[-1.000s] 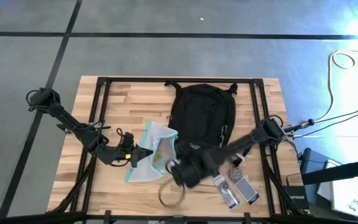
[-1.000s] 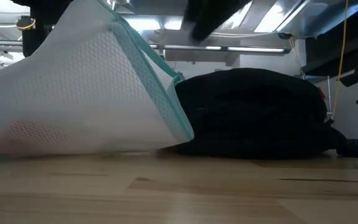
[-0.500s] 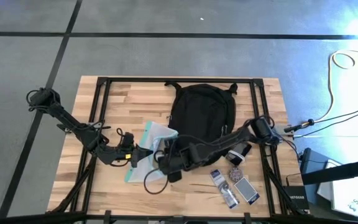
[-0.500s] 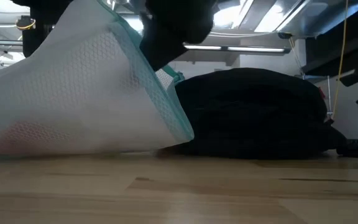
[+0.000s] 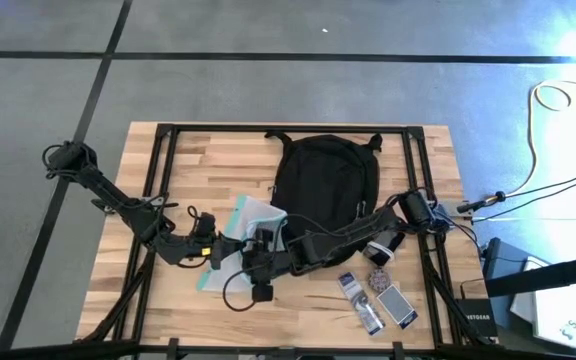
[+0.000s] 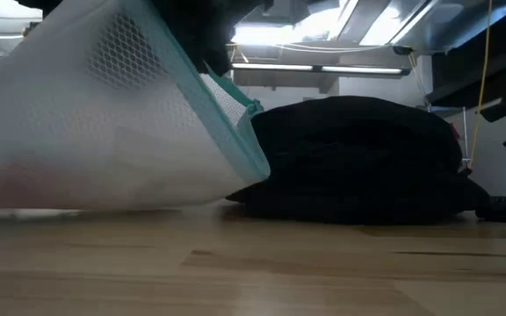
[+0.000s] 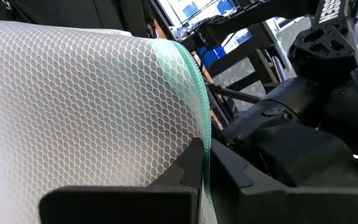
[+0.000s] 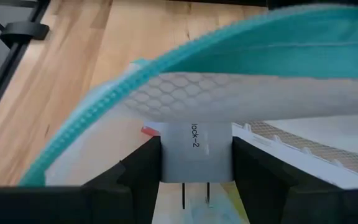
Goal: Unpack backpack
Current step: Put the white charger adapter into the transparent zipper bag, then put the white scented candle into the transparent zipper bag
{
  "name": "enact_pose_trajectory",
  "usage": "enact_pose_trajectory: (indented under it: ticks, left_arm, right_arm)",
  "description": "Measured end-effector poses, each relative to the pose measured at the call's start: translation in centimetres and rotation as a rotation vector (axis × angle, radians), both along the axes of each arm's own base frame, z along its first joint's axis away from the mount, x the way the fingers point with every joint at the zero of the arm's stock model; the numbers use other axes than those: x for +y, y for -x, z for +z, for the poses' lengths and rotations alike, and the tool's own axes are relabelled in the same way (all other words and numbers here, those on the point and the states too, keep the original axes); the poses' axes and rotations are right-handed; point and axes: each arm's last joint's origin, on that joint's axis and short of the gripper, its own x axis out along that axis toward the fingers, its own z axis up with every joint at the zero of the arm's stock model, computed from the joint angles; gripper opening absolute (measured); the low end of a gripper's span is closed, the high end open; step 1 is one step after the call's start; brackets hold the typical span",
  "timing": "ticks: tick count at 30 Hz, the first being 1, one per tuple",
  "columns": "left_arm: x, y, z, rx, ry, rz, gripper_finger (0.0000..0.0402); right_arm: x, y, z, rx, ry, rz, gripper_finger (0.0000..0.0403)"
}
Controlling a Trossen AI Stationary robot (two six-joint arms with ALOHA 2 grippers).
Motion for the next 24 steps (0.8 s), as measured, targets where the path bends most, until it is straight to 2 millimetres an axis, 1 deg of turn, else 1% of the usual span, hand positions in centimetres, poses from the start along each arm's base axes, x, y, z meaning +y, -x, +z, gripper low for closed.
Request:
enact_pose_trajectory:
  ticks: [3, 8, 11, 15, 19, 21, 24]
  left_arm:
    - [0.0, 0.0, 0.0, 0.001, -0.002, 0.0, 0.0001]
    - [0.0, 0.0, 0.0, -0.001, -0.003, 0.005, 0.0001]
    - [0.0, 0.0, 0.0, 0.0, -0.004, 0.004, 0.0001]
    - [0.0, 0.0, 0.0, 0.0, -0.005, 0.004, 0.0001]
    - [0.0, 0.0, 0.0, -0.002, -0.005, 0.004, 0.0001]
    - [0.0, 0.0, 0.0, -0.002, -0.008, 0.007, 0.0001]
    - [0.0, 0.0, 0.0, 0.0, -0.018, 0.008, 0.0001]
  right_arm:
    - [0.1, -0.1, -0.2, 0.001, -0.003, 0.037, 0.0189]
    - [0.6, -0.4, -0.7, 0.0, -0.067, 0.151, 0.0241]
    - [0.7, -0.4, -0.8, 0.012, -0.077, 0.165, 0.0268]
    - [0.5, 0.1, 0.2, 0.035, -0.108, 0.189, 0.0285]
    - [0.4, 1.5, 2.3, 0.1, -0.2, 0.229, 0.0284]
    - [0.4, 2.5, 2.8, 0.186, -0.217, 0.208, 0.028]
    - [0.4, 4.7, 3.0, 0.349, -0.167, 0.142, 0.0273]
